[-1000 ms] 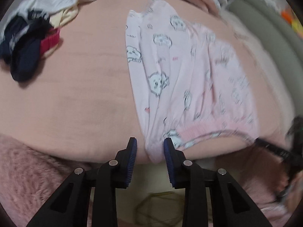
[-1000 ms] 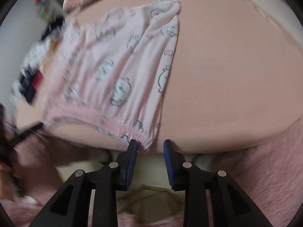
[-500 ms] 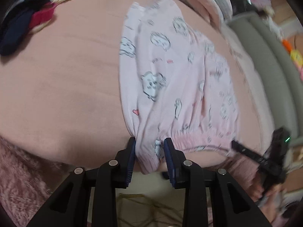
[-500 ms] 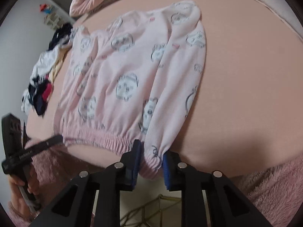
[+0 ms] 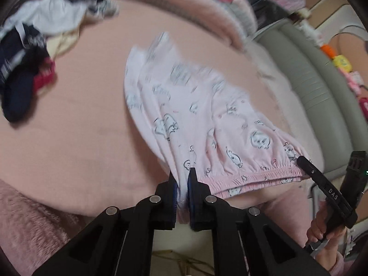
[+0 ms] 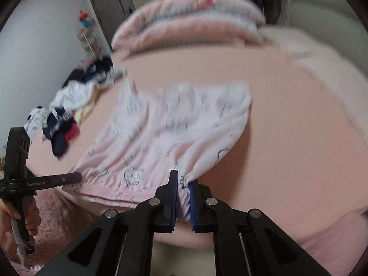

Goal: Fold clothes

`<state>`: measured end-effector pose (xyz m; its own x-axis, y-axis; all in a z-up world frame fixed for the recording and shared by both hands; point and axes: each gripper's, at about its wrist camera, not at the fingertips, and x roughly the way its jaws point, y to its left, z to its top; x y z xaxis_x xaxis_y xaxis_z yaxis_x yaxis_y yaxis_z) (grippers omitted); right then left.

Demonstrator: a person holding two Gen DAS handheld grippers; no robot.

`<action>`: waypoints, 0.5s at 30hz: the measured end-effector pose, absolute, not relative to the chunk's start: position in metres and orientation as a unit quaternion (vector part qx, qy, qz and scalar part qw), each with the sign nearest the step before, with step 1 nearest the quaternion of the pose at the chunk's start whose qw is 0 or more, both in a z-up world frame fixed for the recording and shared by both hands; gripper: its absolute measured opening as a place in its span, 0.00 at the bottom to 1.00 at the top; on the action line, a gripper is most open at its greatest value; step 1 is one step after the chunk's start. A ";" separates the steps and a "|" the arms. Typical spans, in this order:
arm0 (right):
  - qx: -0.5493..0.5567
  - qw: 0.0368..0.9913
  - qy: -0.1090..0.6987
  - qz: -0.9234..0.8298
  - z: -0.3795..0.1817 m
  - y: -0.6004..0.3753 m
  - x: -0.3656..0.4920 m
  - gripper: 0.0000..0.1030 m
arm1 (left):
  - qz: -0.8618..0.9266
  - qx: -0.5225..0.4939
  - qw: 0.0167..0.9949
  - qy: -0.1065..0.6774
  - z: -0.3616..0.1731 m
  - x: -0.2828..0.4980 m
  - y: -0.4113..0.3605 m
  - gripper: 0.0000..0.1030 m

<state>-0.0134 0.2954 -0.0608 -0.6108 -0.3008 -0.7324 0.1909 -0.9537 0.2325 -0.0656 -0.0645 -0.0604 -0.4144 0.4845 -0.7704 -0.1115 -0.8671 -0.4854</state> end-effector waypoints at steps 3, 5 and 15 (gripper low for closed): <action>0.396 0.154 -0.105 -0.899 -0.033 0.309 0.002 0.07 | 0.823 -0.496 0.191 -0.201 -0.043 -0.051 -0.076 0.06; 0.407 0.163 -0.133 -0.889 -0.033 0.321 0.010 0.07 | 0.814 -0.501 0.200 -0.217 -0.044 -0.046 -0.079 0.06; 0.553 0.119 -0.196 -0.801 -0.142 0.330 -0.071 0.07 | 0.780 -0.572 0.186 -0.174 -0.090 -0.158 -0.029 0.06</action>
